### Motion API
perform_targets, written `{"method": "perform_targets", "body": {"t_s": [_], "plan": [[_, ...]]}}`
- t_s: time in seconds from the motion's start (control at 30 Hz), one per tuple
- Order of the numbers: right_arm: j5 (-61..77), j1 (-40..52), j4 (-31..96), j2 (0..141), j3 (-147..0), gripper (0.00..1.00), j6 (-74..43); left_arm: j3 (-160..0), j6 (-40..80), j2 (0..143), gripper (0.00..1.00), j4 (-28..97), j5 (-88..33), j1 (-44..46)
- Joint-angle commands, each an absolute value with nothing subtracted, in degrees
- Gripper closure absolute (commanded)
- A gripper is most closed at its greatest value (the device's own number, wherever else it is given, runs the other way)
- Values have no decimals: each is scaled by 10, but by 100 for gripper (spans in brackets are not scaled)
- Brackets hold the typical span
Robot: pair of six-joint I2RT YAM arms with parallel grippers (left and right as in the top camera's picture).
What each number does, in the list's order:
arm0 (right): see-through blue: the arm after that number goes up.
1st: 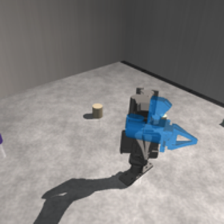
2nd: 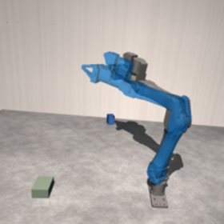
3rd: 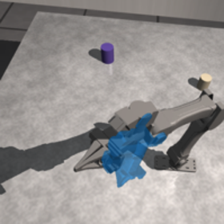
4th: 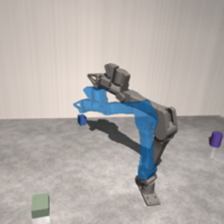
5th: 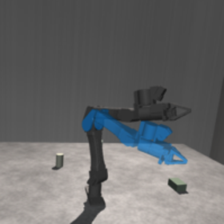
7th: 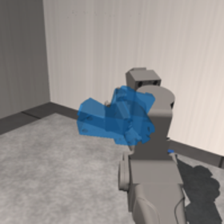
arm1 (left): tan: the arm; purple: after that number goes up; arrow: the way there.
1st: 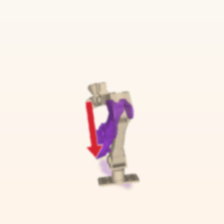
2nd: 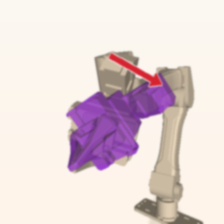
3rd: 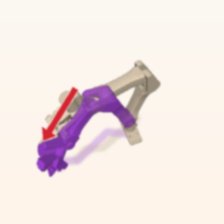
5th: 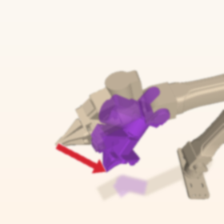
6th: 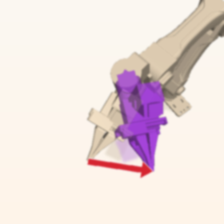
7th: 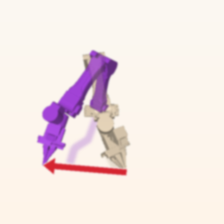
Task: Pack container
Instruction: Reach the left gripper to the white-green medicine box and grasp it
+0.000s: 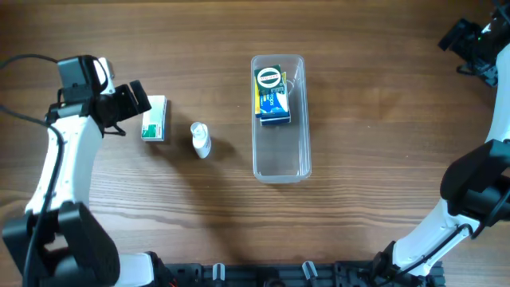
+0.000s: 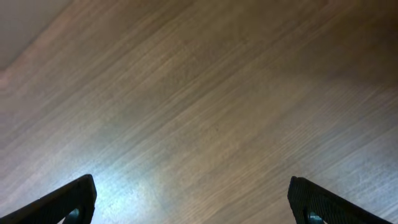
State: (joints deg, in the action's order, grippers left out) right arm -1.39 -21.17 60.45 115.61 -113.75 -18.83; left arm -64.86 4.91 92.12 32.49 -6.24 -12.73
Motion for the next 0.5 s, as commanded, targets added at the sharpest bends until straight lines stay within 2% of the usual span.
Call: {"method": "perform_targets", "body": {"t_s": [0.0,0.23,0.47], "plan": [[-21,-211,600,1163,-1139,0,-195,-654,-40,959,0,310,-100,-130],[-21,-211,600,1163,-1139,0,-196,-654,-119,1019,0,286,-107,-110],[-21,-211,600,1163,-1139,0,-196,-654,-110,1045,0,260,-74,-62]]}}
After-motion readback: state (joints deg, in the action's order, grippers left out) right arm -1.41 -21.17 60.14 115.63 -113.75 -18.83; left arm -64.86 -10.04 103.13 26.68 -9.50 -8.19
